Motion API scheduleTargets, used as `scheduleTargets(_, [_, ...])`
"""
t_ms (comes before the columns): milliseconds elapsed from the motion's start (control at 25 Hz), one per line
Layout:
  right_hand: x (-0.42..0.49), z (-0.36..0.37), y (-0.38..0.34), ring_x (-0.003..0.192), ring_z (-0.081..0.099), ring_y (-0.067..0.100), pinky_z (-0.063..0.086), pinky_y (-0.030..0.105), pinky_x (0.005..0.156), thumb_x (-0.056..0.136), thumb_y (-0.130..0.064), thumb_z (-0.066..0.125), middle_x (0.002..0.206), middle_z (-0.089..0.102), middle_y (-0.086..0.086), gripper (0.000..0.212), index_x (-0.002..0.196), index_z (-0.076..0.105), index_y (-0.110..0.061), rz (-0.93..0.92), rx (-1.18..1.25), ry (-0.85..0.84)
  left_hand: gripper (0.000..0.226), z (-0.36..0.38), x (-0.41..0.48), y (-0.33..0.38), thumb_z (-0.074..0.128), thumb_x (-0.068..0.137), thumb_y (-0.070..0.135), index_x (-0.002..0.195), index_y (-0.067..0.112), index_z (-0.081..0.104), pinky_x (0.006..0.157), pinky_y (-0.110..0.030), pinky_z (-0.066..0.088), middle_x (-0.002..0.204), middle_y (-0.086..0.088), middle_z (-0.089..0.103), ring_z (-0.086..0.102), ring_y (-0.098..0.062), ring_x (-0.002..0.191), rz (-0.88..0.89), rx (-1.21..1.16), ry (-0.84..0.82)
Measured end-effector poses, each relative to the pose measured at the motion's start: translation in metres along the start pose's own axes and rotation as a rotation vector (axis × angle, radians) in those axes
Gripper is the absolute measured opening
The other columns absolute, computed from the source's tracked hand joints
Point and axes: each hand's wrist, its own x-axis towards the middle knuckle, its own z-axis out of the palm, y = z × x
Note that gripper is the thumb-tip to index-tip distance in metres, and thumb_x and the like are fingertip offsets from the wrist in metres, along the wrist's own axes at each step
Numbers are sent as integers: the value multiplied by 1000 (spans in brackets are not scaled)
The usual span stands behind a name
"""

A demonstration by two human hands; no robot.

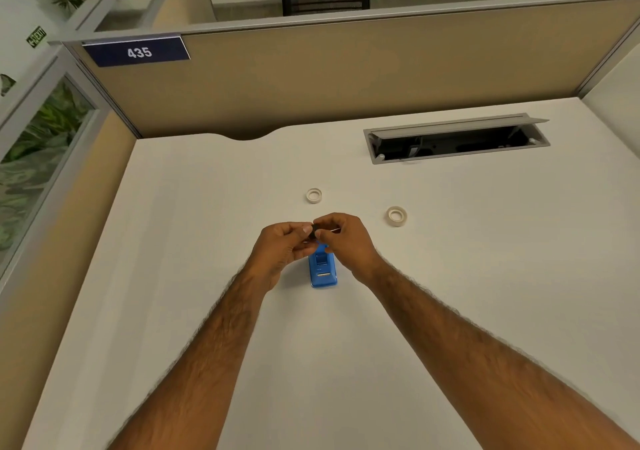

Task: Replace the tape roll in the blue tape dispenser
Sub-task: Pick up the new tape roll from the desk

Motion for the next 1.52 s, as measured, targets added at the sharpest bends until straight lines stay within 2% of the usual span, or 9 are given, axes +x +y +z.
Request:
scheduleTargets(280, [6,-5,1,102,67,22,57,40,92,95,-25,64,112,71,6,26,116,69,-10,-46,-51,-29,24,3,6,-2,68,92,9,114,2,71,85,-33,61,105,-14,76,75,-26,95,-13,-57,57])
scheduleTargets(400, [20,-24,7,91,69,19,56,37,83,93,-25,64,97,73,1,17,101,72,-12,-82,-64,133,20,1,8,-2,69,90,3,110,0,72,79,-28,62,104,-14,76,76,-25,94,-41,-85,71])
scheduleTargets(520, [41,-56,23,95,63,24,48,36,83,96,-22,55,104,68,7,20,105,68,-10,-192,-668,289,17,-3,7,0,68,89,-2,105,0,72,76,-25,61,102,-15,77,76,-25,93,-31,-121,63])
scheduleTargets(600, [52,-76,37,105,56,29,45,42,88,96,-26,54,115,61,11,26,116,61,-10,-188,-1116,272,17,-7,7,1,69,88,-2,105,1,72,75,-24,60,100,-13,77,76,-25,93,-21,-129,74])
scheduleTargets(680, [58,-91,46,114,50,32,43,45,92,95,-34,56,127,53,14,39,126,54,-11,-59,-1247,238,16,-9,6,0,69,88,-3,104,2,72,74,-23,60,100,-13,78,76,-24,92,-13,-134,74])
scheduleTargets(840, [65,-104,55,121,46,35,46,46,96,94,-34,60,133,47,16,49,135,47,-11,116,-1107,122,18,-11,6,-1,69,89,0,101,12,74,72,-23,60,95,-5,79,76,-21,90,4,-76,74])
scheduleTargets(1120, [62,-103,64,112,53,36,52,41,87,90,-15,59,119,54,18,33,121,56,-6,59,-1013,129,17,-10,5,-1,71,90,7,103,16,74,70,-25,60,96,-4,79,77,-22,87,-8,-15,81])
scheduleTargets(1320, [50,-85,49,105,64,27,51,34,91,88,-21,68,118,66,10,38,125,65,-15,-60,-470,233,13,-6,6,1,73,88,8,99,16,74,70,-24,60,94,-3,79,77,-21,87,-2,-7,98])
scheduleTargets(1520, [25,-59,17,95,72,23,62,29,78,84,-12,76,116,68,4,40,122,69,-23,-51,84,-11,16,0,3,6,73,89,11,105,10,73,78,-31,62,97,-10,78,76,-24,88,14,20,77])
